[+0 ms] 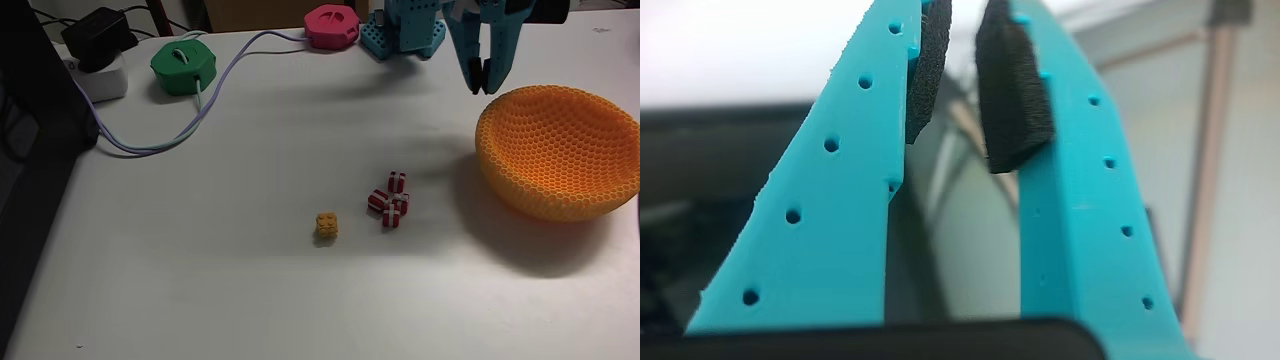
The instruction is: Place cube pieces into the yellow basket
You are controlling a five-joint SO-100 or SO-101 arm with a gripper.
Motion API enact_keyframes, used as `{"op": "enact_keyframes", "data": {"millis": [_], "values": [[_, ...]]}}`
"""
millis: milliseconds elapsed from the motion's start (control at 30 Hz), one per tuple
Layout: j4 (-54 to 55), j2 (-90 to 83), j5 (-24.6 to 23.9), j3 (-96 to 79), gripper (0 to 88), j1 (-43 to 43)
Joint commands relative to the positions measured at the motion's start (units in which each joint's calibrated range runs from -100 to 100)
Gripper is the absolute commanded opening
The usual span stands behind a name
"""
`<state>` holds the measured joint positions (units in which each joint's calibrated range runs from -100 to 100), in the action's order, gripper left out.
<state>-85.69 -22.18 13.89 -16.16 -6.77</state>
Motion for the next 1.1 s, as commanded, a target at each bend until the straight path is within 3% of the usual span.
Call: {"op": "enact_keyframes", "data": {"millis": [0, 267, 433, 700, 1067], "values": [[3.9, 4.7, -0.3, 3.7, 16.9, 9.3], [-0.5, 29.4, -0.4, 18.8, 21.7, 25.6], [-4.3, 42.4, 1.8, 31.4, 21.1, 26.9], [-8.5, 56.3, 1.0, 54.4, 21.0, 29.1], [-8.6, 67.7, 1.1, 62.5, 21.1, 31.3]]}}
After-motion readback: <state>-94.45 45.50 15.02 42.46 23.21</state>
